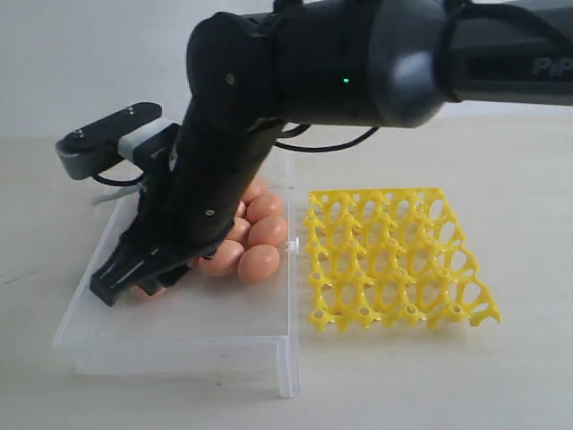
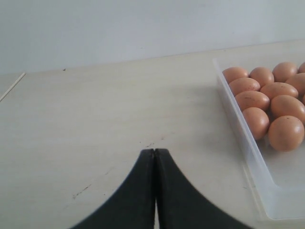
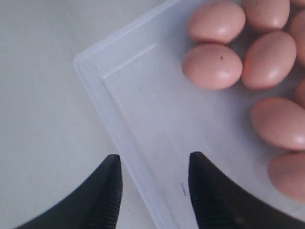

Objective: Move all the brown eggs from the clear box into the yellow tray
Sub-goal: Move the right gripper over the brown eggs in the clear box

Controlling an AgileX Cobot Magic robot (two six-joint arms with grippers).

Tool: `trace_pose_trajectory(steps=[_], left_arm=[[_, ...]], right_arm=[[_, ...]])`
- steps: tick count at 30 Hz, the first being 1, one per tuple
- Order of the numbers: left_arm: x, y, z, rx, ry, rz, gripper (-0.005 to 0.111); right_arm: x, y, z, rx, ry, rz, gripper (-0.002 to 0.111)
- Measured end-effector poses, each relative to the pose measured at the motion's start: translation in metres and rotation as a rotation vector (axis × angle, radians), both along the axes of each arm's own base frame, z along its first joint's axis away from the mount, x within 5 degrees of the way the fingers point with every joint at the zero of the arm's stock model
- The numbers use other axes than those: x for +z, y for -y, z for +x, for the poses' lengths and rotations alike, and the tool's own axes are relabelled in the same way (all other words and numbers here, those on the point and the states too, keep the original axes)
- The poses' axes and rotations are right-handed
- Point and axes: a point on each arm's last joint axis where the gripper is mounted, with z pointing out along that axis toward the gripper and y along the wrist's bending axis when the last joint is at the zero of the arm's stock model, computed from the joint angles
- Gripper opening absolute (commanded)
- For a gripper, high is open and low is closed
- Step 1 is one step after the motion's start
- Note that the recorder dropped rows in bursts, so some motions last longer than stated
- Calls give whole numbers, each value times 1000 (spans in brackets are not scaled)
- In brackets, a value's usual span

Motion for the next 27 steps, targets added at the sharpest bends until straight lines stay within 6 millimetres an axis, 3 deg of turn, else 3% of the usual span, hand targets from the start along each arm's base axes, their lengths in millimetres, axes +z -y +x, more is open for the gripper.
trace_pose_trajectory(steps=[5, 9, 15, 22, 27], left_arm=[[0, 0, 0, 0, 0, 0, 0], [0, 0, 0, 0, 0, 0, 0], [0, 0, 0, 0, 0, 0, 0], [0, 0, 0, 0, 0, 0, 0], [0, 0, 0, 0, 0, 0, 0]], right_arm=[[9, -35, 18, -13, 7, 56, 45], [1, -59, 38, -227, -94, 115, 45], [-26, -53, 71, -403, -114, 119, 45], [-30, -37, 91, -443, -70, 96, 45], [-51, -36, 101, -455, -72, 64, 45]])
